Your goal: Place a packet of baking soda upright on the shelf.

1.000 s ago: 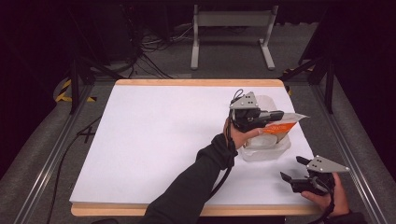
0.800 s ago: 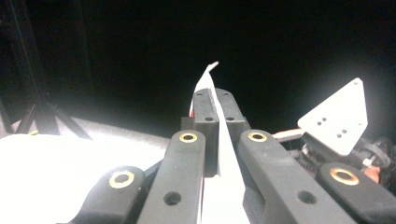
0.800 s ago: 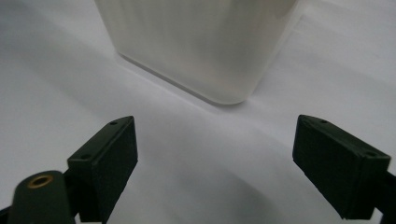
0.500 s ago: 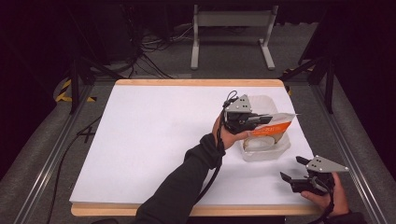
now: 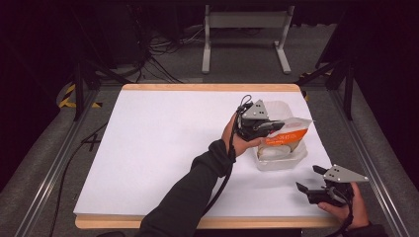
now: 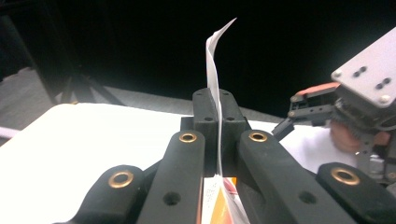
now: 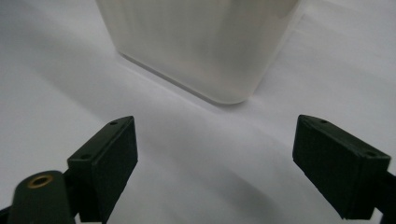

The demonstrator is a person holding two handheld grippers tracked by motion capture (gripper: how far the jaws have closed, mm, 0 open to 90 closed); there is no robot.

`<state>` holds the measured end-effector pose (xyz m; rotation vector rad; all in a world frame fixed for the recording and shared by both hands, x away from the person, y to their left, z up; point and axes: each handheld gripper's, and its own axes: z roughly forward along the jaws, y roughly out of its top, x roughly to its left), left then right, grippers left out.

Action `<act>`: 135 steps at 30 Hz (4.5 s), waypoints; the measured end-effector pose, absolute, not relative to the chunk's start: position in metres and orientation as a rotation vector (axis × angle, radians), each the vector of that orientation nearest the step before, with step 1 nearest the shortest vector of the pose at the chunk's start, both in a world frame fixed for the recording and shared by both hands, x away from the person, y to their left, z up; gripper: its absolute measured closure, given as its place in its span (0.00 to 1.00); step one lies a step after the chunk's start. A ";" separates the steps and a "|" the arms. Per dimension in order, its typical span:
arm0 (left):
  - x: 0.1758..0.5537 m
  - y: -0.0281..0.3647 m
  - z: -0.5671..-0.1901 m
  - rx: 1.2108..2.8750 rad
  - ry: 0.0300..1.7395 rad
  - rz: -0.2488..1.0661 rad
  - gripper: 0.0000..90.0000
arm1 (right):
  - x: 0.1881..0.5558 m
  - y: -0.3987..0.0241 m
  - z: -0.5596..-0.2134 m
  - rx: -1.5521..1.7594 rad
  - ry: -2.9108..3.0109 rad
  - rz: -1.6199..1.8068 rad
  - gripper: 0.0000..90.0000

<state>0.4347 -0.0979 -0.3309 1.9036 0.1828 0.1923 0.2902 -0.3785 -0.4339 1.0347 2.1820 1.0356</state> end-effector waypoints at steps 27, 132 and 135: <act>0.401 -0.039 -0.319 2.155 0.147 0.566 0.36 | 0.291 -0.379 -0.432 1.026 2.176 1.037 0.16; 0.305 0.310 -0.447 1.793 0.935 0.618 0.10 | 0.303 -0.360 -0.434 0.945 2.119 1.027 0.15; 0.306 0.309 -0.448 1.797 0.933 0.617 0.10 | 0.303 -0.360 -0.435 0.947 2.122 1.031 0.15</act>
